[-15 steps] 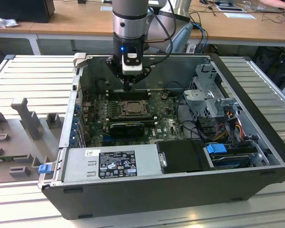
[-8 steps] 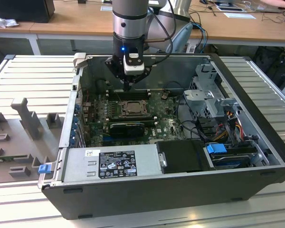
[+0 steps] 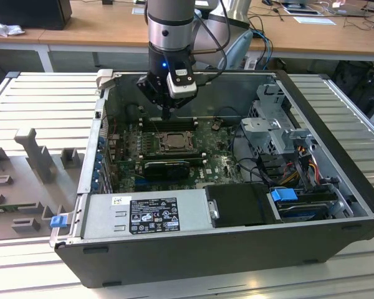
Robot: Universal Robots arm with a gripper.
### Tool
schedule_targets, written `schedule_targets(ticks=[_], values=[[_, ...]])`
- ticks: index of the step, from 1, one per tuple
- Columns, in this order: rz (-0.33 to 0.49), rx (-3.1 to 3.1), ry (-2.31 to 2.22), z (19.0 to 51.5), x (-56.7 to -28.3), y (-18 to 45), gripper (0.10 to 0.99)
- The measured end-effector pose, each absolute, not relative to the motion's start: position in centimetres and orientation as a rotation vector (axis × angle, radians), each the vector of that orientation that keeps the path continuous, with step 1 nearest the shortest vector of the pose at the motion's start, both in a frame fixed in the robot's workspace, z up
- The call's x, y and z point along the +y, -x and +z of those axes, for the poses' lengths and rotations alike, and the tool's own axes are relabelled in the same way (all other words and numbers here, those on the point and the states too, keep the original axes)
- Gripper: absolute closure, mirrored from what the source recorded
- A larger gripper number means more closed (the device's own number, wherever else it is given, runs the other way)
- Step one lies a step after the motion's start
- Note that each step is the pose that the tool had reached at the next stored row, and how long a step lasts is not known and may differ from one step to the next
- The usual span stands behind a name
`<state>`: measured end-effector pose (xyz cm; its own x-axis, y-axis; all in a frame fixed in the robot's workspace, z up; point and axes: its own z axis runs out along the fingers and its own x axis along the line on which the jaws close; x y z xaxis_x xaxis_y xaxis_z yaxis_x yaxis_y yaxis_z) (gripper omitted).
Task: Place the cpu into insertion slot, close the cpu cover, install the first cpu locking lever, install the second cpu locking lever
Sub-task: 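Install the first cpu locking lever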
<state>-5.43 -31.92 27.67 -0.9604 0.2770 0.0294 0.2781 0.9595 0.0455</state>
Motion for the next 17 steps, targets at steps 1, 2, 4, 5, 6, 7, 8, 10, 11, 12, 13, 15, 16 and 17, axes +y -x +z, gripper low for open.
schedule_targets(ticks=[1,2,4,5,6,7,8,10,11,12,13,15,16,17], values=[[-0.077,-3.089,0.427,27.67,-31.92,5.43,0.98],[-0.077,-3.09,0.418,27.67,-31.92,5.43,0.98],[-0.077,-3.092,0.401,27.66,-31.93,5.44,0.98],[-0.076,-3.094,0.388,27.67,-31.94,5.46,0.98],[-0.076,-3.097,0.369,27.67,-31.96,5.47,0.98],[-0.077,-3.099,0.356,27.67,-31.98,5.48,0.98],[-0.078,-3.1,0.345,27.67,-32.03,5.51,0.98],[-0.082,-3.101,0.331,27.66,-32.08,5.58,0.98],[-0.085,-3.102,0.325,27.65,-32.11,5.63,0.98],[-0.089,-3.102,0.318,27.63,-32.14,5.67,0.98],[-0.092,-3.103,0.31,27.6,-32.19,5.71,0.98],[-0.094,-3.105,0.288,27.49,-32.25,5.74,0.98],[-0.093,-3.108,0.258,27.46,-32.26,5.75,0.98],[-0.093,-3.111,0.203,27.42,-32.26,5.74,0.98]])
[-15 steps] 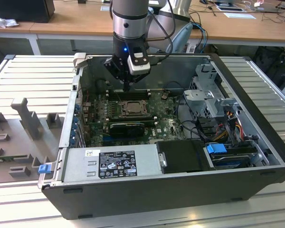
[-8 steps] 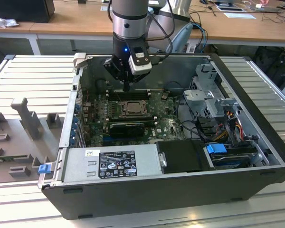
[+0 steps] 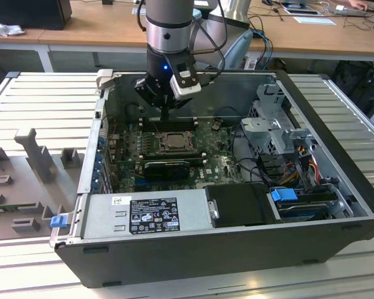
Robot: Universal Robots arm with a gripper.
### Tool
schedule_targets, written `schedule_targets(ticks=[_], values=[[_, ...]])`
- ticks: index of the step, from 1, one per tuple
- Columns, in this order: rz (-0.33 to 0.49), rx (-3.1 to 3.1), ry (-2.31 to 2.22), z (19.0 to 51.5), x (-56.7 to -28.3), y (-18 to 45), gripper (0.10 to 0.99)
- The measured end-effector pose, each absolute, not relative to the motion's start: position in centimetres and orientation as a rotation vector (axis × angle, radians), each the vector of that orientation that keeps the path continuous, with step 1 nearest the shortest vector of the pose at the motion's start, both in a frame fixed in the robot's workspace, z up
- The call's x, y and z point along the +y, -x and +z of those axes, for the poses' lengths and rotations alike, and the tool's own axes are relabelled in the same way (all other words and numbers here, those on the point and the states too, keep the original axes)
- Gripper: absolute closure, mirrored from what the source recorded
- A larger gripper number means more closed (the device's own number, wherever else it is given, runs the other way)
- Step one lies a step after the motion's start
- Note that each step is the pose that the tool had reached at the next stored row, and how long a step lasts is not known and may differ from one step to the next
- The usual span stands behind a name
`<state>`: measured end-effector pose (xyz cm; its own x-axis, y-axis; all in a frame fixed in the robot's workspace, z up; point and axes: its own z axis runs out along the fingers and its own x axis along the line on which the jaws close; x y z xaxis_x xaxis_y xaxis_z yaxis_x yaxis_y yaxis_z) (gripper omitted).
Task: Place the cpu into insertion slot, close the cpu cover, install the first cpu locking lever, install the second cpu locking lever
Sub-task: 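Install the first cpu locking lever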
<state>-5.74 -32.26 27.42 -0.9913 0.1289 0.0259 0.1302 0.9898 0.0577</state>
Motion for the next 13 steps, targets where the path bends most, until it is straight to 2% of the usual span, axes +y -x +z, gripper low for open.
schedule_targets(ticks=[13], values=[[-0.088,-3.107,-0.191,27.26,-32.26,5.75,0.98]])
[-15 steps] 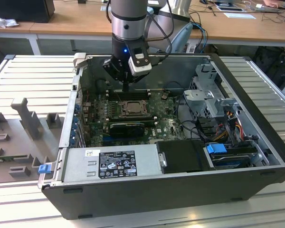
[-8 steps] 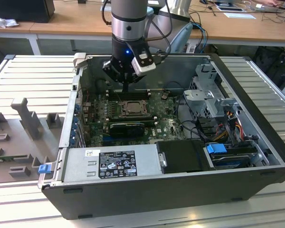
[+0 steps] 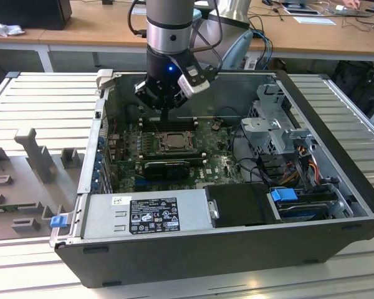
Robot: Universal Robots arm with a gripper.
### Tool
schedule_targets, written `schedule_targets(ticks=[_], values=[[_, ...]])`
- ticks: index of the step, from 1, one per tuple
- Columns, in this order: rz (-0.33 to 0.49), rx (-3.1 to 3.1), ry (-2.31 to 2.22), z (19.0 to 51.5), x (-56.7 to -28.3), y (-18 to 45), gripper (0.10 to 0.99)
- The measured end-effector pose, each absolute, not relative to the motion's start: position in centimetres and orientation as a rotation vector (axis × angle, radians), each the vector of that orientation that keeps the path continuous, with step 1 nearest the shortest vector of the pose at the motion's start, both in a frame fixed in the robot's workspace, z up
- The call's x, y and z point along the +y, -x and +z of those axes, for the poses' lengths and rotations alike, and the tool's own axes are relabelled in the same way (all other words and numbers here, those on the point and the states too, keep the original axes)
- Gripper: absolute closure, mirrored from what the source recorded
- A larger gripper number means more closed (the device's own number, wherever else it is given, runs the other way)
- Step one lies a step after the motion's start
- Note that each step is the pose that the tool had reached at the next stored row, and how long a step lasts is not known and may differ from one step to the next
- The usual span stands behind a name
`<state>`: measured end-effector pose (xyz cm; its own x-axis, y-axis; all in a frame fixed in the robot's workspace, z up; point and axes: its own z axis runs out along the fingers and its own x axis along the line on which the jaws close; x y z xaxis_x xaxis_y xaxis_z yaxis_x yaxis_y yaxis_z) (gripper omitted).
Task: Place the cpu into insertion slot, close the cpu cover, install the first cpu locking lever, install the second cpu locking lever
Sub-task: 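Install the first cpu locking lever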
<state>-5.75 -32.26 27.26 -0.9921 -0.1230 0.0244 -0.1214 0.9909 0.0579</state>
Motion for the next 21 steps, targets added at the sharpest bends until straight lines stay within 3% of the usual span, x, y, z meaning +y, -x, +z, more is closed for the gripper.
schedule_targets(ticks=[21], values=[[-0.091,-3.111,-0.187,26.5,-32.2,9.7,0.98]])
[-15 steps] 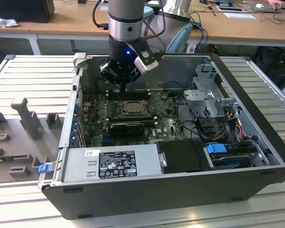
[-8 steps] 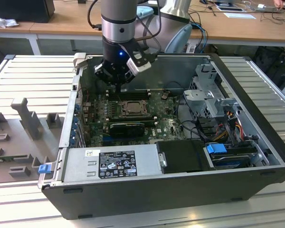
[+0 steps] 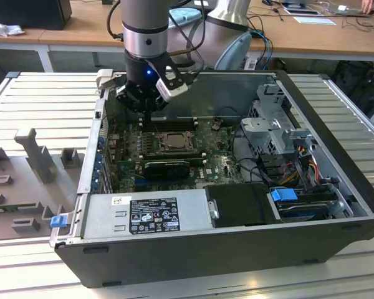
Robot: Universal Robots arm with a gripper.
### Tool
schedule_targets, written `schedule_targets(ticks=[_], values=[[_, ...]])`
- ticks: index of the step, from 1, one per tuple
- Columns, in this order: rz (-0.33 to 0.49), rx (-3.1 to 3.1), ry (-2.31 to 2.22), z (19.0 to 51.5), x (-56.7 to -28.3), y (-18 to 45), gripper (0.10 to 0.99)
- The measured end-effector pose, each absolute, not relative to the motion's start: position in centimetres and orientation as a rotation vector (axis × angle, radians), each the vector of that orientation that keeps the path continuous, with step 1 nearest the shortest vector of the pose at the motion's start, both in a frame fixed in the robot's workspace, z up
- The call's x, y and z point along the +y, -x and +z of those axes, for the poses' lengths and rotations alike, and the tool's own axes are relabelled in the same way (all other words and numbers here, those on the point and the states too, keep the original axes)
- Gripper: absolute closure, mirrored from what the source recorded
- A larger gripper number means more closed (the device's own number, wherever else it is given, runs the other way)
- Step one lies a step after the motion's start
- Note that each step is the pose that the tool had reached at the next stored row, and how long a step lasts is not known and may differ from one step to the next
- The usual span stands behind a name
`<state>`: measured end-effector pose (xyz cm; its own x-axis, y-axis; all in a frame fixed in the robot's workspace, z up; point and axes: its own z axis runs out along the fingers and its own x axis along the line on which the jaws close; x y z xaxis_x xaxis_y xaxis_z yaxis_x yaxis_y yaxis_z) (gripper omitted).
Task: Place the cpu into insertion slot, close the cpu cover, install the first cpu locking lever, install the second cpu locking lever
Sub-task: 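Install the first cpu locking lever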
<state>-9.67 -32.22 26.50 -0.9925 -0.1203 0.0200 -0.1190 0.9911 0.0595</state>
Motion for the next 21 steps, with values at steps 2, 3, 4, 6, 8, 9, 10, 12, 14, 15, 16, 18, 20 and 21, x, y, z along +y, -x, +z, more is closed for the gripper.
schedule_targets(ticks=[2,3,4,6,8,9,10,12,14,15,16,18,20,21], values=[[-0.092,-3.111,-0.187,26.5,-32.2,9.8,0.98],[-0.092,-3.111,-0.187,26.5,-32.2,9.8,0.98],[-0.093,-3.111,-0.187,26.5,-32.2,9.9,0.98],[-0.094,-3.111,-0.187,26.5,-32.2,9.9,0.98],[-0.096,-3.111,-0.187,26.4,-32.2,10.0,0.98],[-0.097,-3.111,-0.187,26.4,-32.2,10.0,0.98],[-0.097,-3.111,-0.187,26.4,-32.2,10.1,0.98],[-0.096,-3.111,-0.187,26.4,-32.2,10.2,0.98],[-0.097,-3.111,-0.187,26.4,-32.2,10.2,0.98],[-0.097,-3.111,-0.187,26.4,-32.2,10.3,0.98],[-0.097,-3.111,-0.187,26.4,-32.2,10.3,0.98],[-0.097,-3.111,-0.187,26.4,-32.2,10.5,0.98],[-0.097,-3.112,-0.187,26.4,-32.2,10.8,0.98],[-0.096,-3.111,-0.187,26.4,-32.1,10.8,0.98]])
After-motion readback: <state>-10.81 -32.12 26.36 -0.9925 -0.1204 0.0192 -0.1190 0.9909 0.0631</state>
